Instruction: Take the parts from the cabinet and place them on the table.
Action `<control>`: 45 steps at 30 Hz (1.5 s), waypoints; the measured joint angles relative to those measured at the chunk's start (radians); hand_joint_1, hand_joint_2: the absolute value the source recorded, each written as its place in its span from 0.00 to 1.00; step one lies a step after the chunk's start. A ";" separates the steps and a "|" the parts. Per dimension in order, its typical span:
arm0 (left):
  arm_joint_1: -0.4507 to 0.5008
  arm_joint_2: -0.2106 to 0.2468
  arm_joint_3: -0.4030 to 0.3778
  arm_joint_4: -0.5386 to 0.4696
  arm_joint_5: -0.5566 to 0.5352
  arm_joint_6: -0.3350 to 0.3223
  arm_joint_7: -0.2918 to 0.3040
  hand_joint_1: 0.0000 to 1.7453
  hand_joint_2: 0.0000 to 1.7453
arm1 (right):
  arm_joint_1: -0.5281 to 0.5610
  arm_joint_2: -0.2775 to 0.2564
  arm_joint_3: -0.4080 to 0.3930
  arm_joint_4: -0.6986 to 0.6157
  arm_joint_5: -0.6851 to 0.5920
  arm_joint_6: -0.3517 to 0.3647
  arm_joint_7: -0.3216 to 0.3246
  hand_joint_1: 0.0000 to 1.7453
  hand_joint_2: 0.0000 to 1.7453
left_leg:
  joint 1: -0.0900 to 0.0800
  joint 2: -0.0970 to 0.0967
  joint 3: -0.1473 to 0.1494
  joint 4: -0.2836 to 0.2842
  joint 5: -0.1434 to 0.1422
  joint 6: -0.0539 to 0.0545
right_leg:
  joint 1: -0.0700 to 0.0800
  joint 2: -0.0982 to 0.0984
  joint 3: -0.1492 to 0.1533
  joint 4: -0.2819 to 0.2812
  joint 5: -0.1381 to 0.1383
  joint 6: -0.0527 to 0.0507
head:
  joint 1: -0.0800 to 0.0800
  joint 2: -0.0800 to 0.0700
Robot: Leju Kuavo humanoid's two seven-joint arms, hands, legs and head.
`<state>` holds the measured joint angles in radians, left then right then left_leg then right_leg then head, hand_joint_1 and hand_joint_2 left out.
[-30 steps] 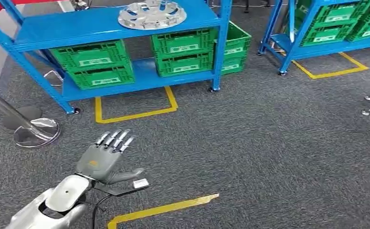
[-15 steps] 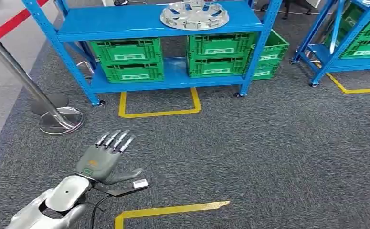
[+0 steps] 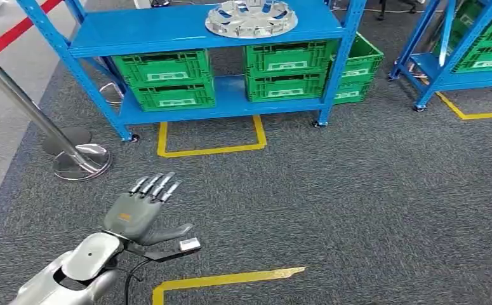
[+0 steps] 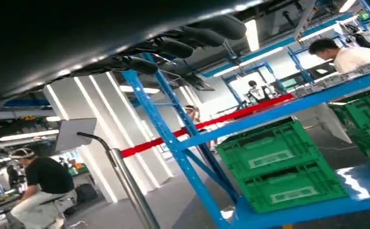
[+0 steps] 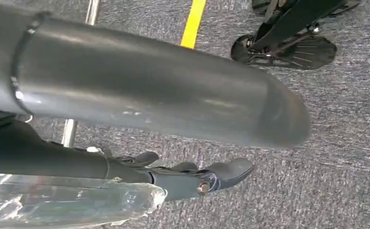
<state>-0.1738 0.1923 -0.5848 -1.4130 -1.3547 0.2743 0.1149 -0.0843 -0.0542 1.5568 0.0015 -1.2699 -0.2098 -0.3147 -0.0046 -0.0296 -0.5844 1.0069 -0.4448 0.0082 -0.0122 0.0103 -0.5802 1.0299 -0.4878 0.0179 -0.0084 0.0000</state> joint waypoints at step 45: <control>0.029 0.007 0.049 0.024 0.166 -0.034 -0.072 0.00 0.00 | 0.004 0.001 0.000 0.000 0.000 0.001 0.003 0.00 0.00 | 0.029 0.023 -0.147 0.331 -0.157 -0.039 | -0.023 0.001 0.014 0.024 -0.036 0.002 | 0.005 0.000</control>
<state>-0.1449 0.1995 -0.5360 -1.3889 -1.1883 0.2407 0.0431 -0.0807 -0.0530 1.5572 0.0011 -1.2699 -0.2087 -0.3120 0.0248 -0.0061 -0.7312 1.3375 -0.6017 -0.0313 -0.0349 0.0117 -0.5662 1.0543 -0.5234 0.0194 -0.0034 0.0000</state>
